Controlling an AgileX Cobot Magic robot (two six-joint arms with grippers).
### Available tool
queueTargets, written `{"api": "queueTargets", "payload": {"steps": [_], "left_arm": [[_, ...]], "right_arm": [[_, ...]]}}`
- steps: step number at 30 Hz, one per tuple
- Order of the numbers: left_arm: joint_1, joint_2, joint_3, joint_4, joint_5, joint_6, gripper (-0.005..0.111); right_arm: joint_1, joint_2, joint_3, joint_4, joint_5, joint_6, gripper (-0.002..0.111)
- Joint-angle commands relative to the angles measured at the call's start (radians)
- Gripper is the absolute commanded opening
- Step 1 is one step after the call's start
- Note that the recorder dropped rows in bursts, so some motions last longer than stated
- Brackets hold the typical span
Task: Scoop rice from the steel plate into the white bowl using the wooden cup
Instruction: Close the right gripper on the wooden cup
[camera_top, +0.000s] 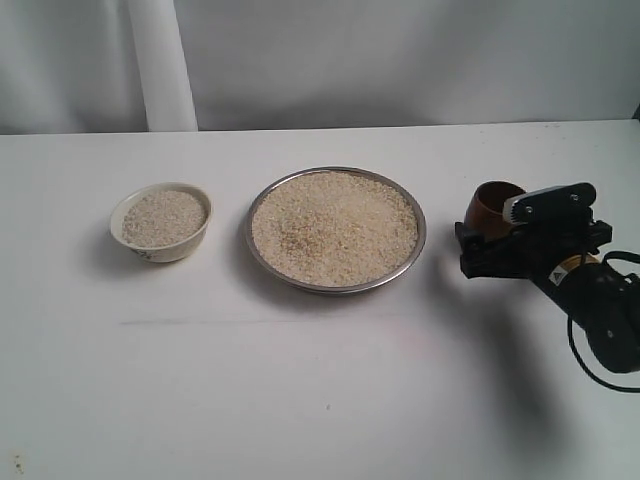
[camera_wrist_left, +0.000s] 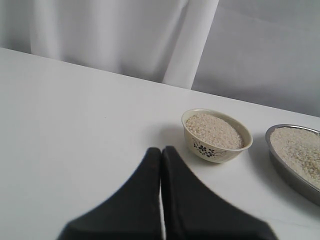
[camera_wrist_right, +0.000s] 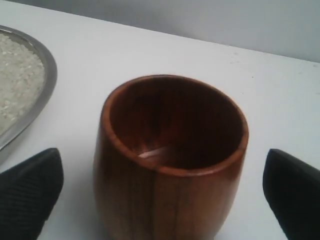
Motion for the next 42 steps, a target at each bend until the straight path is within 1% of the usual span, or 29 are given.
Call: {"api": "queueTargets", "payload": {"steps": [1,6,11,20,25,31,37,42], "left_arm": [[-0.005,-0.003,-0.002,-0.002,-0.009,-0.003,0.000],[-0.005,-0.003,-0.002,-0.002,-0.009,-0.003,0.000],[-0.005,-0.003,-0.002,-0.002,-0.009,-0.003,0.000],[-0.005,-0.003,-0.002,-0.002,-0.009,-0.003,0.000],[-0.005,-0.003,-0.002,-0.002,-0.009,-0.003,0.000],[-0.005,-0.003,-0.002,-0.002,-0.009,-0.003,0.000],[-0.005,-0.003,-0.002,-0.002,-0.009,-0.003,0.000],[-0.005,-0.003,-0.002,-0.002,-0.009,-0.003,0.000]], "right_arm": [[-0.002,0.019,-0.048,0.018,-0.006,-0.007,0.105],[-0.002,0.066,-0.109,0.018,0.043,-0.007,0.105],[-0.004,0.099,-0.144,0.016,0.039,-0.007,0.105],[-0.067,0.102,-0.154,0.001,0.036,0.016,0.105],[-0.108,0.120,-0.154,-0.120,0.011,0.053,0.105],[-0.107,0.124,-0.154,-0.141,-0.028,0.057,0.105],[-0.107,0.125,-0.230,-0.204,0.120,0.083,0.105],[-0.107,0.125,-0.237,-0.216,0.115,0.110,0.104]]}}
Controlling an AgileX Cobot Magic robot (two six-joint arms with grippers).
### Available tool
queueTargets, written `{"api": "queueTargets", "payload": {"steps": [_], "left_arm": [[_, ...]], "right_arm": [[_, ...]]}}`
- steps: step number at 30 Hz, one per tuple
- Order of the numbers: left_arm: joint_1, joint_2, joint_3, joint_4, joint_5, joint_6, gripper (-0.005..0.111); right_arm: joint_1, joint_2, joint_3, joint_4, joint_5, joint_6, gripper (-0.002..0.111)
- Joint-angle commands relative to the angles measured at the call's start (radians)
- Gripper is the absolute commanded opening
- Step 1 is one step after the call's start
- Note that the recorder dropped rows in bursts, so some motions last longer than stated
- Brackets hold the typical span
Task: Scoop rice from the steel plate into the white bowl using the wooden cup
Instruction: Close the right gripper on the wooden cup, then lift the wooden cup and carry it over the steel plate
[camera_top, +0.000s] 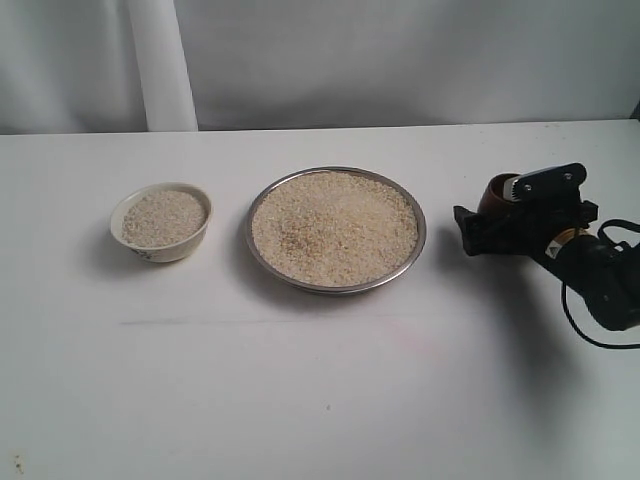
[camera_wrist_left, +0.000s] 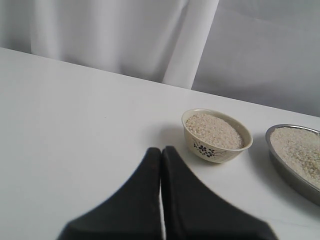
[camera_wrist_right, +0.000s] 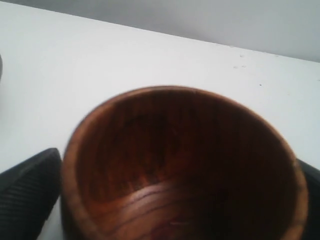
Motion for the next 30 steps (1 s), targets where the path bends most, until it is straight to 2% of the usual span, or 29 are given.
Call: {"api": "queueTargets", "payload": {"steps": [1,3,5,9,12,14,25,27,30], "left_arm": [[-0.005,-0.003,-0.002,-0.002,-0.009,-0.003,0.000],[-0.005,-0.003,-0.002,-0.002,-0.009,-0.003,0.000],[-0.005,-0.003,-0.002,-0.002,-0.009,-0.003,0.000],[-0.005,-0.003,-0.002,-0.002,-0.009,-0.003,0.000],[-0.005,-0.003,-0.002,-0.002,-0.009,-0.003,0.000],[-0.005,-0.003,-0.002,-0.002,-0.009,-0.003,0.000],[-0.005,-0.003,-0.002,-0.002,-0.009,-0.003,0.000],[-0.005,-0.003,-0.002,-0.002,-0.009,-0.003,0.000],[-0.005,-0.003,-0.002,-0.002,-0.009,-0.003,0.000]], "right_arm": [[-0.007,-0.002,-0.006,-0.027,0.012,0.015,0.103],[-0.007,-0.002,-0.006,-0.038,0.013,0.015,0.096],[-0.007,-0.002,-0.006,-0.056,0.013,0.015,0.084],[-0.007,-0.002,-0.006,-0.065,0.013,0.022,0.054],[-0.007,-0.002,-0.006,-0.065,0.019,0.058,0.038],[-0.007,-0.002,-0.006,-0.065,0.021,0.082,0.035],[-0.007,-0.002,-0.006,-0.061,0.022,0.117,0.035],[-0.007,-0.018,-0.006,-0.085,0.028,0.117,0.026],[-0.004,-0.105,-0.006,-0.210,0.108,0.117,0.000]]}}
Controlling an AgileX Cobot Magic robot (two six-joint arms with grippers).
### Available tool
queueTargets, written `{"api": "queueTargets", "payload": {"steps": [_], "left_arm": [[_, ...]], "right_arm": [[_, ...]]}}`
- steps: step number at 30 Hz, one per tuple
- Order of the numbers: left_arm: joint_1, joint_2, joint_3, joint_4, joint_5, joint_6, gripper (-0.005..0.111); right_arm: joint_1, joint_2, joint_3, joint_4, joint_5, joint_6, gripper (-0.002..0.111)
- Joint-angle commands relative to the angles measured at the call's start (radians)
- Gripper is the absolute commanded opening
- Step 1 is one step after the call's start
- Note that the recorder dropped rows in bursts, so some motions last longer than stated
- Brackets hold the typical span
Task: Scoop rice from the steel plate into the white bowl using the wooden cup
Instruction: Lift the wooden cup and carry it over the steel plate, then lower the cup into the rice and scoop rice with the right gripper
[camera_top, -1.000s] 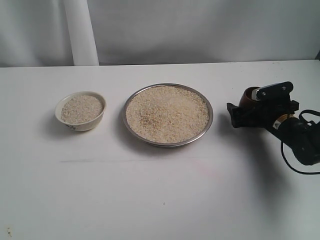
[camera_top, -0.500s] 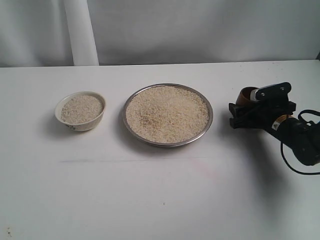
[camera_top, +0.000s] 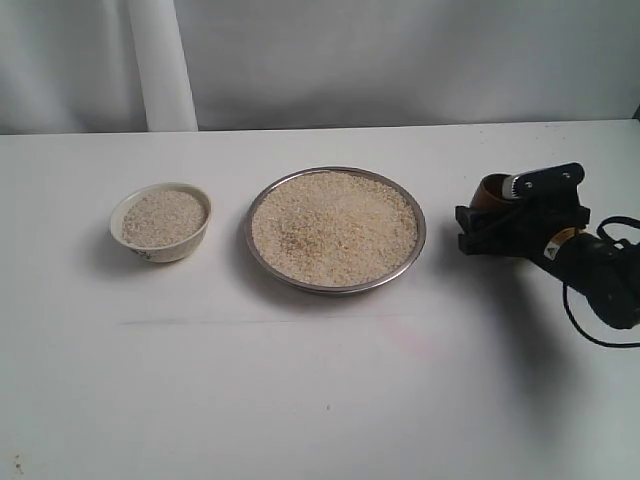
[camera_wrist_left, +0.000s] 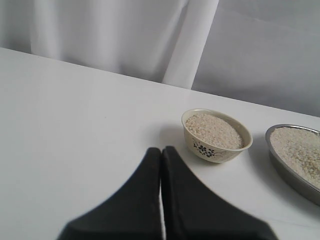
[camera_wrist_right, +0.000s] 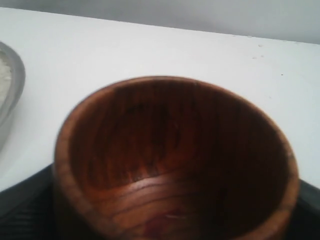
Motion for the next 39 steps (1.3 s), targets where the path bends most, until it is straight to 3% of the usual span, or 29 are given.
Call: {"api": "queueTargets", "payload": {"steps": [1,6,13,17,25,32,39], "left_arm": [[-0.005,-0.003,-0.002,-0.002,-0.009,-0.003,0.000],[-0.005,-0.003,-0.002,-0.002,-0.009,-0.003,0.000],[-0.005,-0.003,-0.002,-0.002,-0.009,-0.003,0.000],[-0.005,-0.003,-0.002,-0.002,-0.009,-0.003,0.000],[-0.005,-0.003,-0.002,-0.002,-0.009,-0.003,0.000],[-0.005,-0.003,-0.002,-0.002,-0.009,-0.003,0.000],[-0.005,-0.003,-0.002,-0.002,-0.009,-0.003,0.000]], "right_arm": [[-0.001,-0.119,-0.005,-0.136,0.102,0.010,0.000],[0.064,-0.386,-0.025,-0.139,0.380,-0.010,0.000],[0.320,-0.490,-0.446,-0.142,1.256,-0.245,0.000],[0.420,-0.443,-0.595,-0.196,1.441,-0.361,0.000],[0.573,-0.254,-0.791,-0.573,1.821,-0.374,0.000],[0.645,-0.101,-0.829,-0.749,2.001,-0.579,0.000],[0.681,-0.004,-0.829,-0.878,2.083,-0.612,0.000]]}}
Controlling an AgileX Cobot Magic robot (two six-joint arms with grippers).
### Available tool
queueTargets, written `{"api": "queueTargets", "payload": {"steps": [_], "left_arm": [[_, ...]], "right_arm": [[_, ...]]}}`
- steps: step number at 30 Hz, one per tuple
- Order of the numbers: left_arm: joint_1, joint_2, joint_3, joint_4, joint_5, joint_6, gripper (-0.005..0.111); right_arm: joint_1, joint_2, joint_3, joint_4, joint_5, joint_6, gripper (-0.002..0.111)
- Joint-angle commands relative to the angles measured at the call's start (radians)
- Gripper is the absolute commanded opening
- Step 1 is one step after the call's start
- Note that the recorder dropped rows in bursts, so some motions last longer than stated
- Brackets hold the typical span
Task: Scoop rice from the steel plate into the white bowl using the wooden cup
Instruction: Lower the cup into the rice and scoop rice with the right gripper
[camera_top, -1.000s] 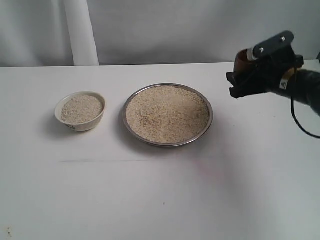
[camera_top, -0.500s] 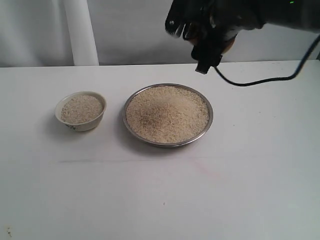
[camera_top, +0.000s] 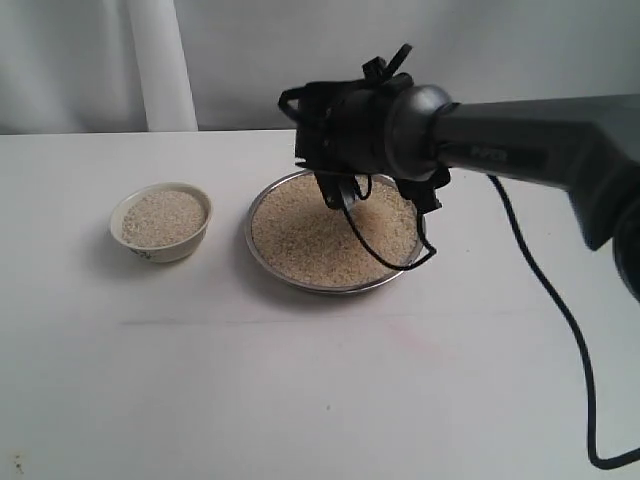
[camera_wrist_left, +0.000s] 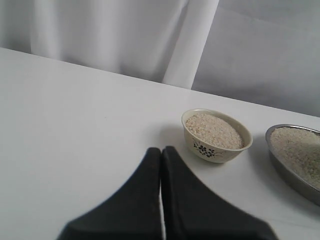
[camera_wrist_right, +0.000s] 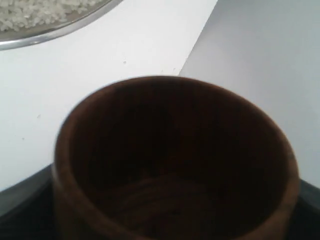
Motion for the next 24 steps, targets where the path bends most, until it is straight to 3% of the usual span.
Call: {"api": "queueTargets", "payload": {"steps": [1,24], "left_arm": [[-0.005,-0.003,-0.002,-0.002,-0.009,-0.003,0.000],[-0.005,-0.003,-0.002,-0.002,-0.009,-0.003,0.000]], "right_arm": [[0.014,0.044,-0.010,-0.075,0.029,-0.041,0.000],[0.016,0.191,-0.010,0.029,-0.157,0.018,0.000]]}}
